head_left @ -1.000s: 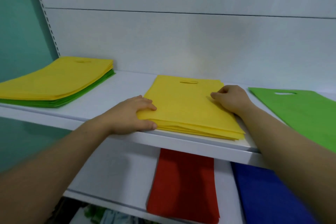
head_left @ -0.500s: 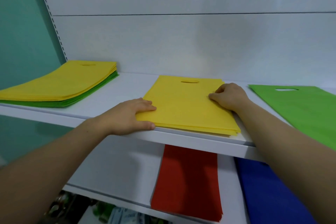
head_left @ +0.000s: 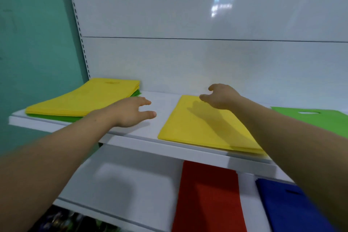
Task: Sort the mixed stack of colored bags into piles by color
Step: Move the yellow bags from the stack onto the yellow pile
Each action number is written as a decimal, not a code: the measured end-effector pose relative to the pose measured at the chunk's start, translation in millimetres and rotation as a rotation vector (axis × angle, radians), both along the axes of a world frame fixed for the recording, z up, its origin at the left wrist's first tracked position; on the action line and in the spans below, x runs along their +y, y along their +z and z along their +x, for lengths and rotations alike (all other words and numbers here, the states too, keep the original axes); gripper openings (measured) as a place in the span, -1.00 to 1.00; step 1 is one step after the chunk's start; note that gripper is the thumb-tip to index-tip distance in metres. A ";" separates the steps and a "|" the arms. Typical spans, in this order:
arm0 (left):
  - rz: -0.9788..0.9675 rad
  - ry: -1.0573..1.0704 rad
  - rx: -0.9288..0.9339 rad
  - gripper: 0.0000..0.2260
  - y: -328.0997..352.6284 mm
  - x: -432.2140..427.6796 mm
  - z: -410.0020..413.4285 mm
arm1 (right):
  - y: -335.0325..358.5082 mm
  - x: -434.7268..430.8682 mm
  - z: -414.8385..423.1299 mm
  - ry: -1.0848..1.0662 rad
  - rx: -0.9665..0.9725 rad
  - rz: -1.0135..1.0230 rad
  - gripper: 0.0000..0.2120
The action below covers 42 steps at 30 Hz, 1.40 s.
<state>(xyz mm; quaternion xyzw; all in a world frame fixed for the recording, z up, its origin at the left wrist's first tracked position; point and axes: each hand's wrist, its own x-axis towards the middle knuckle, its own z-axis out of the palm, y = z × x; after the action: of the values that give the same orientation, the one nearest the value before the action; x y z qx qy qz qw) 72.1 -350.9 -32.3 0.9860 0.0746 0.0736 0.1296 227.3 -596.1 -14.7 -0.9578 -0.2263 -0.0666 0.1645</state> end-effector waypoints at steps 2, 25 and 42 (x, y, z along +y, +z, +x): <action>0.027 0.037 -0.004 -0.41 3.3 24.9 -8.3 | 5.1 28.9 -7.2 0.028 -0.006 -0.020 -0.35; -0.080 0.236 0.045 -0.42 -7.8 315.3 -64.2 | -27.8 329.0 -59.6 -0.080 0.173 0.159 -0.39; -0.031 0.102 0.191 -0.35 2.3 308.9 -49.2 | -15.7 322.6 -68.2 -0.053 -0.068 0.194 -0.59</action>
<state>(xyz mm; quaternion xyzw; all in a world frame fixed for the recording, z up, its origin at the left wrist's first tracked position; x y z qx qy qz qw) 22.9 -42.1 -30.0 0.9813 0.1377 -0.0156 0.1333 159.1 -273.5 -30.3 -0.9403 -0.1987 -0.1248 0.2467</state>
